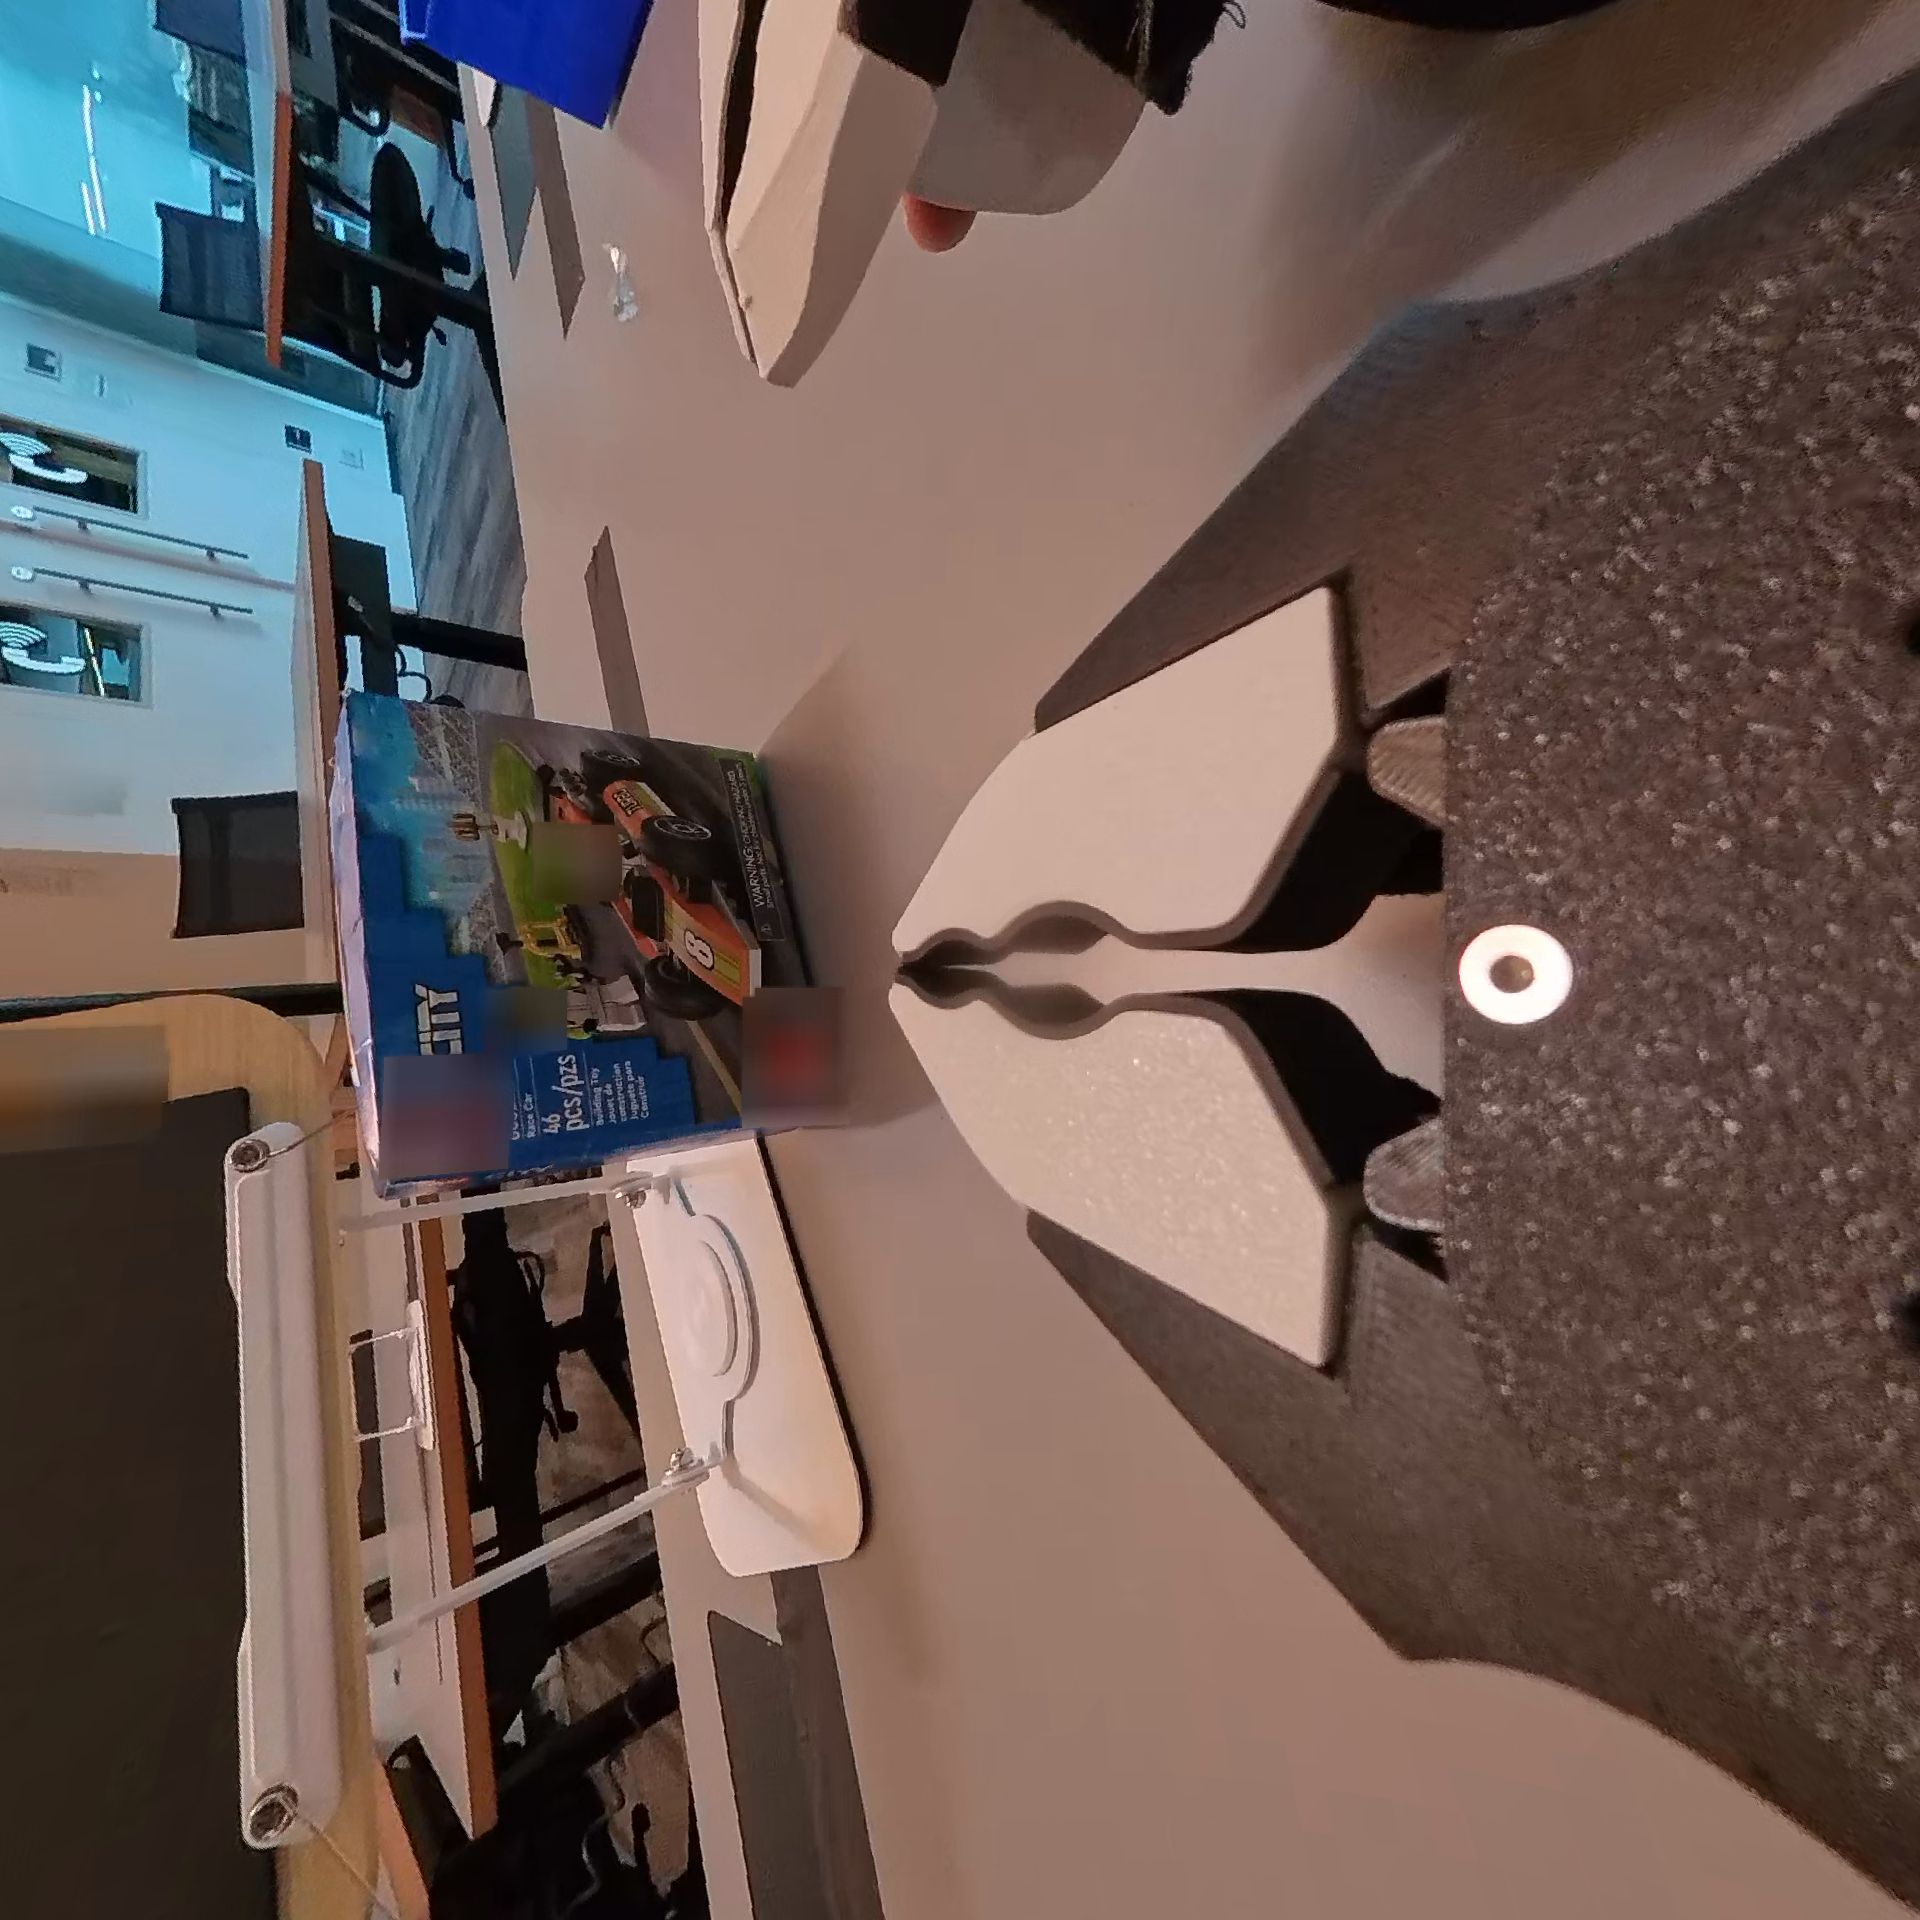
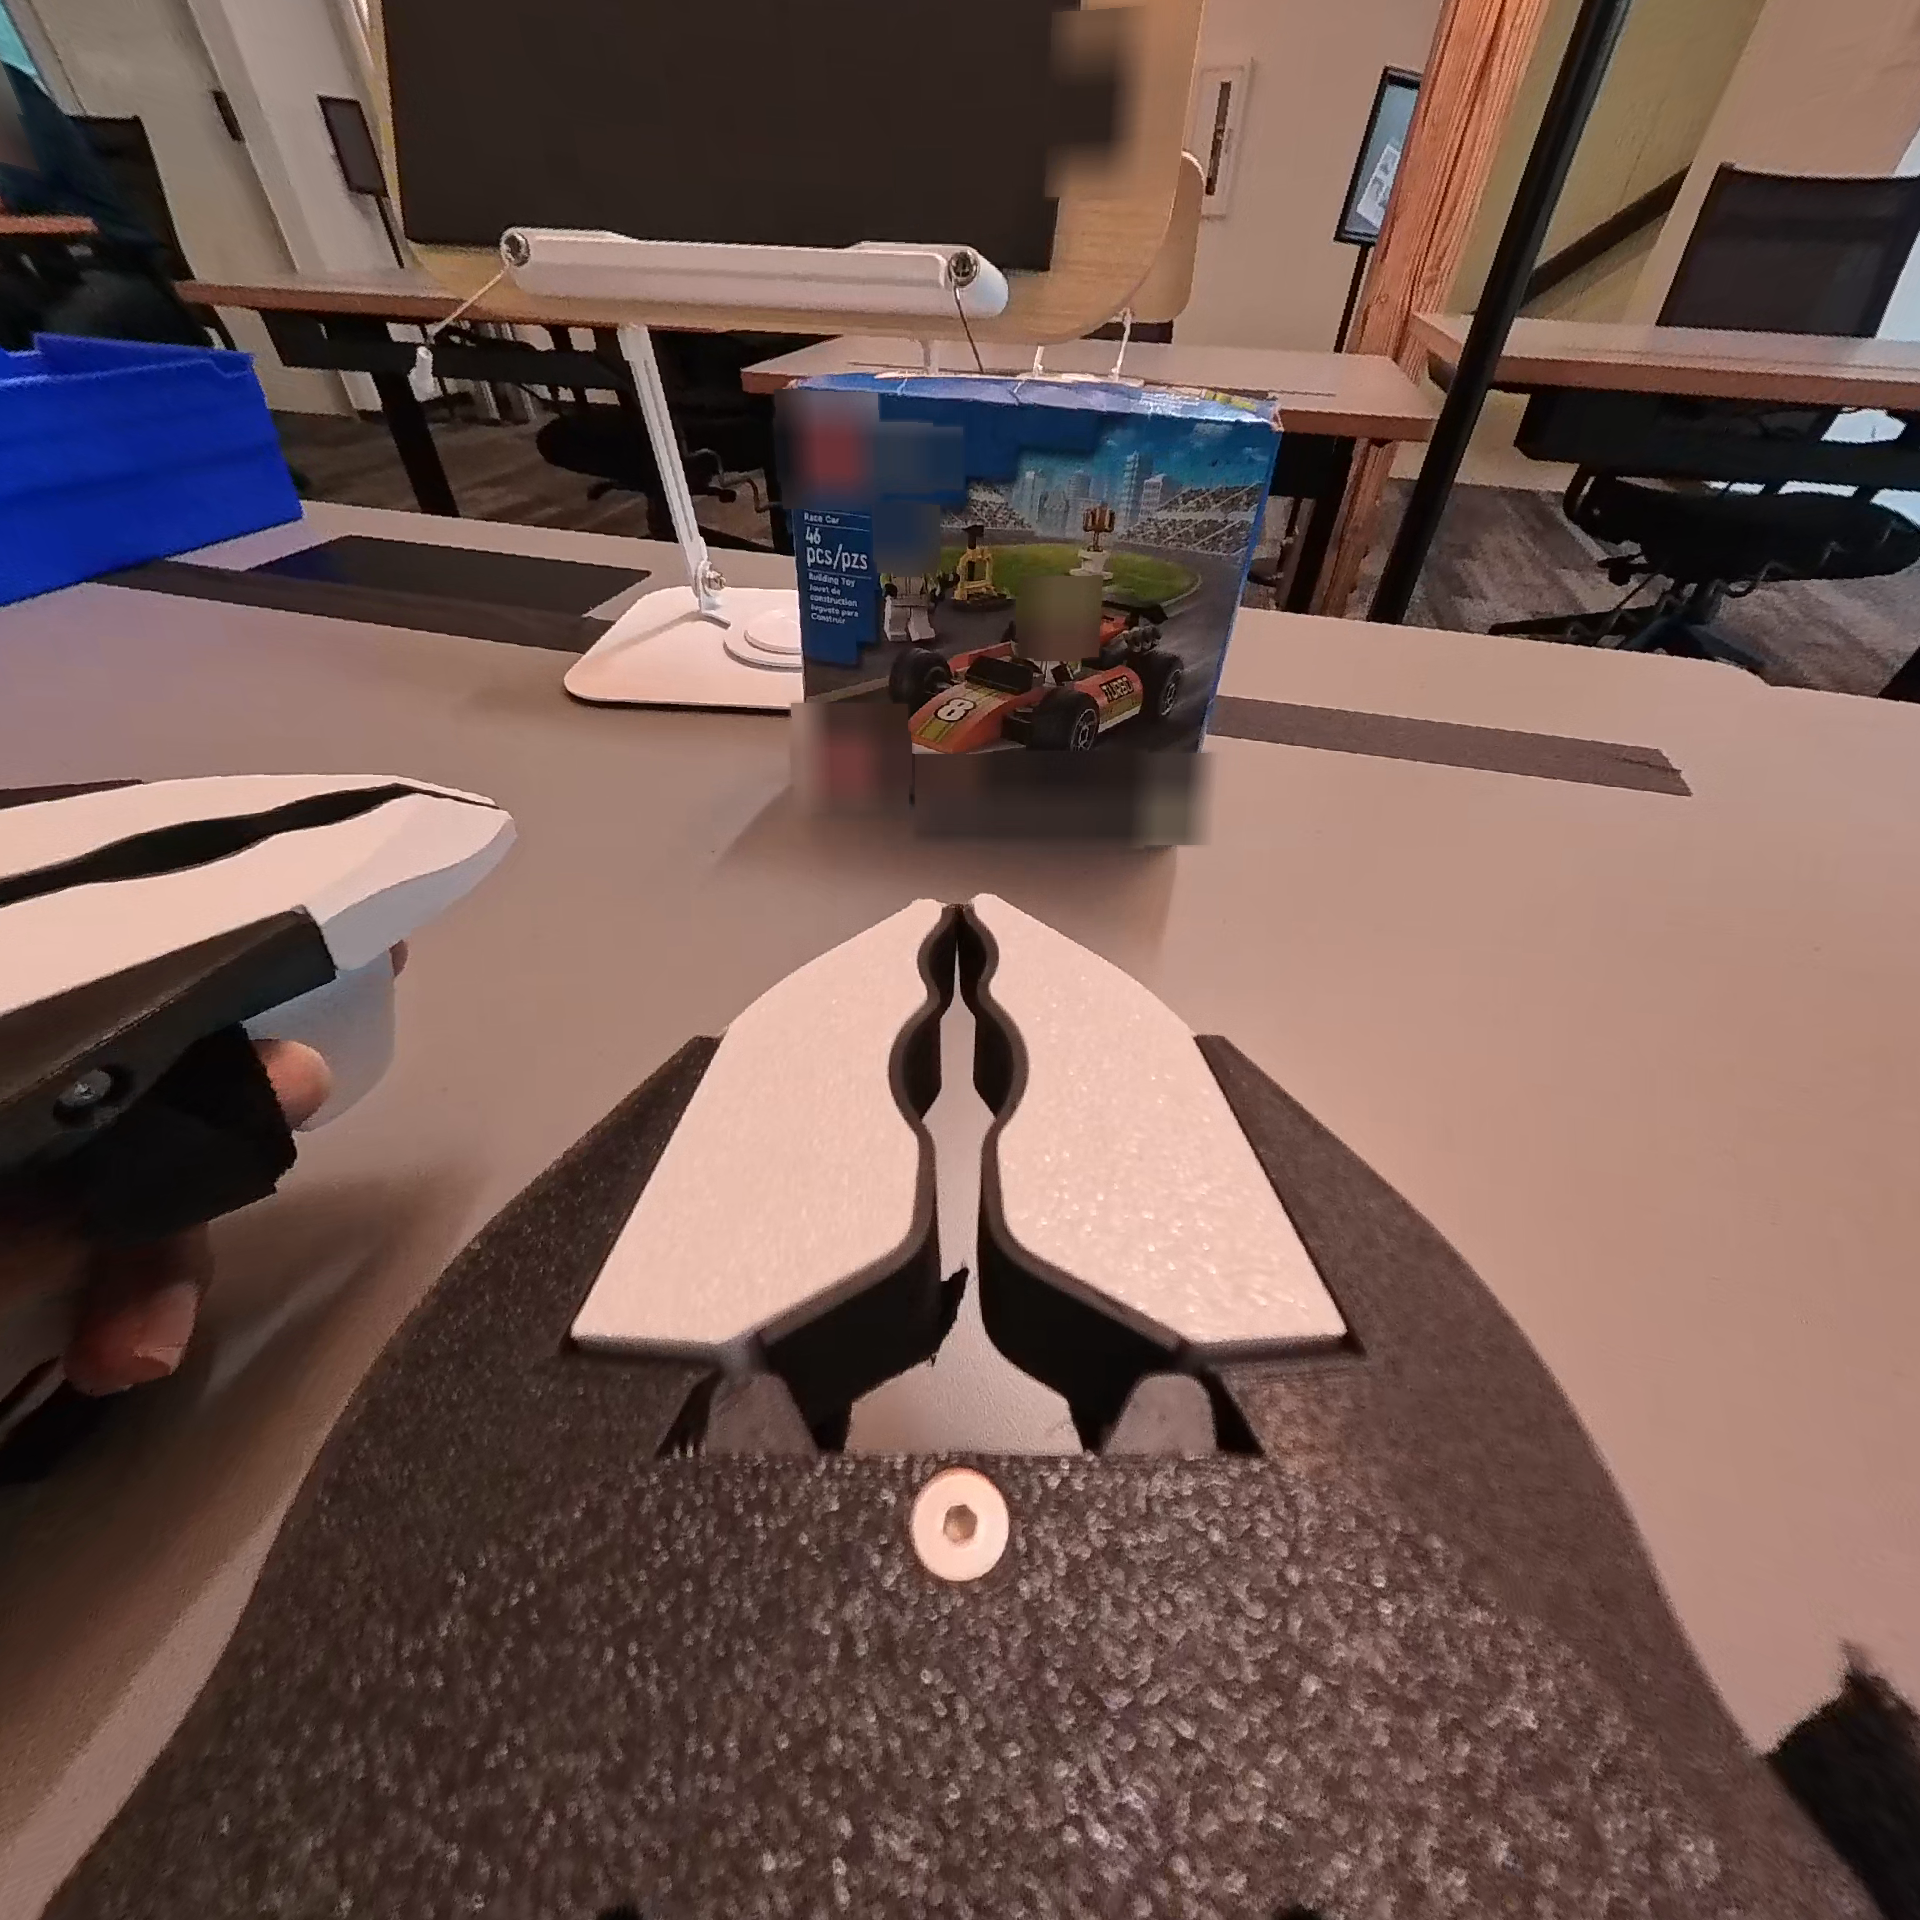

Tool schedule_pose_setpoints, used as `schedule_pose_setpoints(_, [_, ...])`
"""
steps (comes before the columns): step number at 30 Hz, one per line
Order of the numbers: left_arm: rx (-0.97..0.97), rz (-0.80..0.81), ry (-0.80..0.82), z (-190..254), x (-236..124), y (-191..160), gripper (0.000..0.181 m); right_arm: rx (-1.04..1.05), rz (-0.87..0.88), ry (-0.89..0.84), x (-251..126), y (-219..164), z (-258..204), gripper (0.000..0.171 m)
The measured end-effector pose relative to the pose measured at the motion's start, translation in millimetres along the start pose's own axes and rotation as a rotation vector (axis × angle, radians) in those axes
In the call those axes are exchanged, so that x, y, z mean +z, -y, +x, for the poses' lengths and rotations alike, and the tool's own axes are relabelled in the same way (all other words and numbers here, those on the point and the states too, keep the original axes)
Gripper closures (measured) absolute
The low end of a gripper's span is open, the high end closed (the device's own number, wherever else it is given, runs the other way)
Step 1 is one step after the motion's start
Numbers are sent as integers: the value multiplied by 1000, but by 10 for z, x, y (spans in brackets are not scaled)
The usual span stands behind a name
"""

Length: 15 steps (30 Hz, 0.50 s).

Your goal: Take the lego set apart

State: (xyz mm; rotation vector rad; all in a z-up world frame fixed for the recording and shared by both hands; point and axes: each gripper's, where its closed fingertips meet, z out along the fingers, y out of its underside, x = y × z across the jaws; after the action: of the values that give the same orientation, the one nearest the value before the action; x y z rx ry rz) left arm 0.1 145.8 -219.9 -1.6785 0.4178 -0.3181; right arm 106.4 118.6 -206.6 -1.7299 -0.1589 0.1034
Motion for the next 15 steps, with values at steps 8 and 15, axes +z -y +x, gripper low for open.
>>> schedule_pose_setpoints(8, [16, 0, -1, 21, -2, -1, 181, -22, 1, 0, -3, 2, -21, 171])
schedule_pose_setpoints(15, [23, 0, -2, 31, -6, 0, 181, -26, -2, 3, -1, -3, -30, 171])
